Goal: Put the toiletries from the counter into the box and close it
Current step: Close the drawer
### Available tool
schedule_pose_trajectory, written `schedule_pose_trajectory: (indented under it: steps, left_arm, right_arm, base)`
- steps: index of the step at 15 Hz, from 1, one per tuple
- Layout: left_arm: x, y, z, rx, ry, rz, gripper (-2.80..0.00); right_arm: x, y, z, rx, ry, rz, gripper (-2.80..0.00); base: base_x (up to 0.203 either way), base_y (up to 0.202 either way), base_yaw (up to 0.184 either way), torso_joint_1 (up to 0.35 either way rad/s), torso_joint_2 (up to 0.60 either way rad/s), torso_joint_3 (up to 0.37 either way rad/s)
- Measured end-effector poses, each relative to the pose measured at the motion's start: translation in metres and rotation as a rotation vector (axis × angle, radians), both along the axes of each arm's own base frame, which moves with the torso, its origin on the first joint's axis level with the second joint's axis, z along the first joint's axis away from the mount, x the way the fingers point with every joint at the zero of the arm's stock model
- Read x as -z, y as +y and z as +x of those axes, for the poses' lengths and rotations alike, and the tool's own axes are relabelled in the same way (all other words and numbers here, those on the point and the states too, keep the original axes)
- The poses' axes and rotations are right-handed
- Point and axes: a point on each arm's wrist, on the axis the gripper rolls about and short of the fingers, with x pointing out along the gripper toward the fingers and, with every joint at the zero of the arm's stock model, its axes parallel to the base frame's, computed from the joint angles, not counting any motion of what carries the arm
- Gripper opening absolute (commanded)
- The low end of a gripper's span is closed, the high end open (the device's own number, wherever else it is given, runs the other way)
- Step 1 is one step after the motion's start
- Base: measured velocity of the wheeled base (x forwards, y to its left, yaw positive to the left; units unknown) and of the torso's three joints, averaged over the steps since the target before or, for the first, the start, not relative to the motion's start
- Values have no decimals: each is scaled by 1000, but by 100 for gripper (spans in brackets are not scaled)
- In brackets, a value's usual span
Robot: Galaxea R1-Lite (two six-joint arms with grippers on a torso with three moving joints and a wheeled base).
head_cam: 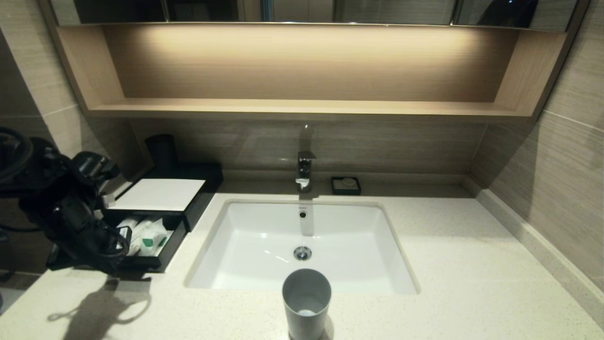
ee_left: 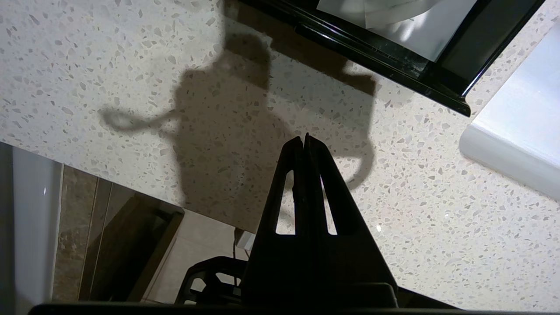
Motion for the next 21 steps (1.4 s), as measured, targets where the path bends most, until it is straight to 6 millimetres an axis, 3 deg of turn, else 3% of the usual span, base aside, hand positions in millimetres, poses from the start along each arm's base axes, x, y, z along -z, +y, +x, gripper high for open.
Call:
schedule_pose_trajectory:
  steps: [21]
  left_arm:
    - [14,3,19,-10,36,-5,-280]
  right_arm:
    - [0,0,0,0,0,0,-280]
  base:
    - [0,0,0,0,0,0]
